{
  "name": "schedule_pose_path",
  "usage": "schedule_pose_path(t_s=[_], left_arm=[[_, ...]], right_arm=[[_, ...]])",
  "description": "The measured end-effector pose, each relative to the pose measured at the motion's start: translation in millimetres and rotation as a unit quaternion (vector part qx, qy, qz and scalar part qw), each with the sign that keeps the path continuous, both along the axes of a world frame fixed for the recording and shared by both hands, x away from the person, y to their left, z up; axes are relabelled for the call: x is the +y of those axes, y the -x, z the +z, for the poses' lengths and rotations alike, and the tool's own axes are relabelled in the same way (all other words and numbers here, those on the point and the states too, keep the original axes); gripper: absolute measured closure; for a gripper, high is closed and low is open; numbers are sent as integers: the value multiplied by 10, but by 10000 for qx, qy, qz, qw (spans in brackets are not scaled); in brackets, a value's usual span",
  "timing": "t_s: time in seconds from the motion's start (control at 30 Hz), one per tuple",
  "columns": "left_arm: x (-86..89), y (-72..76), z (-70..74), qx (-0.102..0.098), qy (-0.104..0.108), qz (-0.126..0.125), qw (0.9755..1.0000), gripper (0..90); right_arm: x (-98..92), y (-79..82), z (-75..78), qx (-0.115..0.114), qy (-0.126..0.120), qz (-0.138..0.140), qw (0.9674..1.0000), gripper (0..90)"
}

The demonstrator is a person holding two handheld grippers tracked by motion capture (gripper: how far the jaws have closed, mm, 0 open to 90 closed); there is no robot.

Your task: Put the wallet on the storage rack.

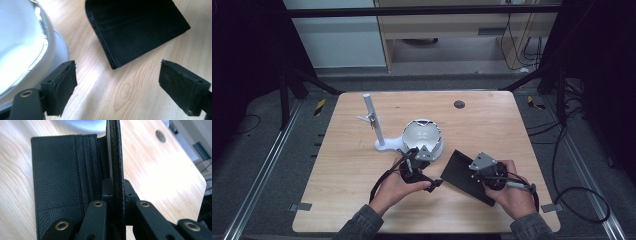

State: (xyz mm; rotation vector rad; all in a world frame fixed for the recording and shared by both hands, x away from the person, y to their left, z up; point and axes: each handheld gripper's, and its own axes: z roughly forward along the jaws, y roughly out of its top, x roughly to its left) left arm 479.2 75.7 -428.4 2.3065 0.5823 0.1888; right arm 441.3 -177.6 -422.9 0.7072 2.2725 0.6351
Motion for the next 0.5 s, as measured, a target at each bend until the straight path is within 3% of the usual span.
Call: schedule_pose_path(t_s=[0.23,0.5], left_arm=[[109,14,214,-60,-274,0,9996,99],[141,18,382,-263,-96,23,9996,99]], right_arm=[[-111,85,148,-357,-679,182,9969,843],[-110,158,254,-671,-1027,379,9917,843]])
